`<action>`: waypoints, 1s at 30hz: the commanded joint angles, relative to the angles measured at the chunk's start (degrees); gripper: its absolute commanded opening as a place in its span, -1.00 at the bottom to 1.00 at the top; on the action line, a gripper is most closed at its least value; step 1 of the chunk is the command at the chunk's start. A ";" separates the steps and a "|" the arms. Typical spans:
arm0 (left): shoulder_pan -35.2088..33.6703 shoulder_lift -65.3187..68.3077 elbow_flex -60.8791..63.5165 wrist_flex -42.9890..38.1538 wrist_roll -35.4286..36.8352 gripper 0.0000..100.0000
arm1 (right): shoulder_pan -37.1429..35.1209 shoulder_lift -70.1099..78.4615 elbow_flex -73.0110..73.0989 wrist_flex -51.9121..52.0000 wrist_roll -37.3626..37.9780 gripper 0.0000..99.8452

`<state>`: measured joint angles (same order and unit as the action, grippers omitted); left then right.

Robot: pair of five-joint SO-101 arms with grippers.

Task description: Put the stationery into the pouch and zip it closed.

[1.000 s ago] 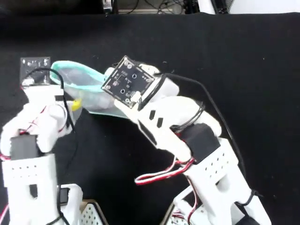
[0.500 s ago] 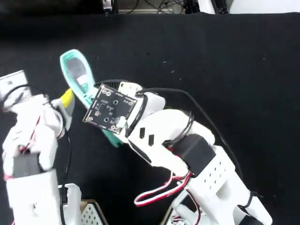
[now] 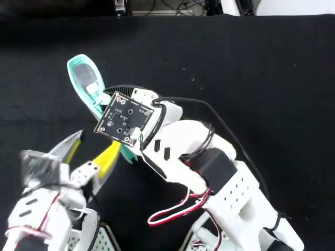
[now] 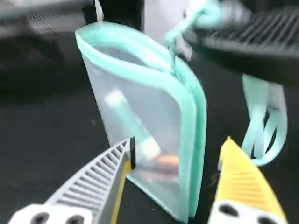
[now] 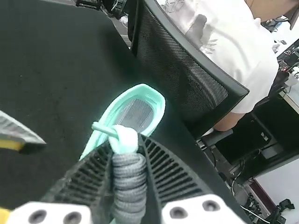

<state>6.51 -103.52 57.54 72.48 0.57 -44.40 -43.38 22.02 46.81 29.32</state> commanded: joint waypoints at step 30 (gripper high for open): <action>-8.66 0.88 6.55 -20.66 5.10 -0.38 | 0.79 -1.98 0.04 -1.67 0.09 -0.98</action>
<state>-2.73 -103.25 67.30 54.81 5.05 -44.31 -43.38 22.37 46.73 29.32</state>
